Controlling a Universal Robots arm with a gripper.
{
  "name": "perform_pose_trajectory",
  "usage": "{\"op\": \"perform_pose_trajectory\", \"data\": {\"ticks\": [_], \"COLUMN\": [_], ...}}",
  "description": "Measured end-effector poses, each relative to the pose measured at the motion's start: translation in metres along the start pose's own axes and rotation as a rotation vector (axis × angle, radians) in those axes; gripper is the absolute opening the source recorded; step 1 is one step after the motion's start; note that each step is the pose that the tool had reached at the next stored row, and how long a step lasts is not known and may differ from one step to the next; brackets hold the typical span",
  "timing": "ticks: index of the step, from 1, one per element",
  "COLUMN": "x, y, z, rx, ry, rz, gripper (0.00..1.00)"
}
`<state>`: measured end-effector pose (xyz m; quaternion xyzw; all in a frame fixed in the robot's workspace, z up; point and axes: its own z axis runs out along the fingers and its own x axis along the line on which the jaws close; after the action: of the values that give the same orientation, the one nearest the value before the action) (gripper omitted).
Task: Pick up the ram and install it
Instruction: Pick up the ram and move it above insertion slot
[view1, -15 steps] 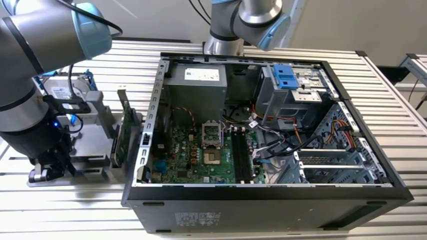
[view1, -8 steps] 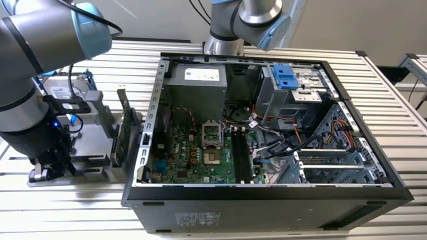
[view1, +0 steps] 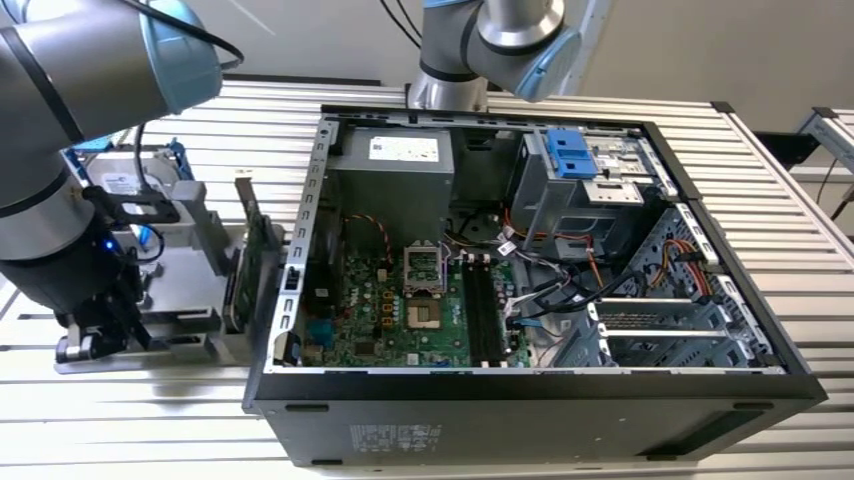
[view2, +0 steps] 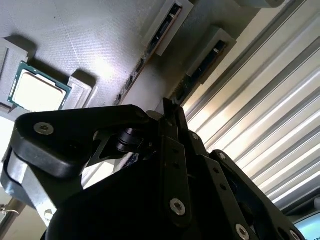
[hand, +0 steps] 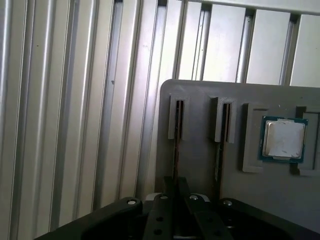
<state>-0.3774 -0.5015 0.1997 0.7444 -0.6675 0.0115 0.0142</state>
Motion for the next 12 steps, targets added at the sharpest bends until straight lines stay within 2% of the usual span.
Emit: {"op": "perform_pose_trajectory", "data": {"ticks": [12], "x": [0.0003], "y": [0.002], "z": [-0.0132], "rx": [-0.0002], "ry": [0.0002], "rz": [0.0], "gripper": [0.0]}}
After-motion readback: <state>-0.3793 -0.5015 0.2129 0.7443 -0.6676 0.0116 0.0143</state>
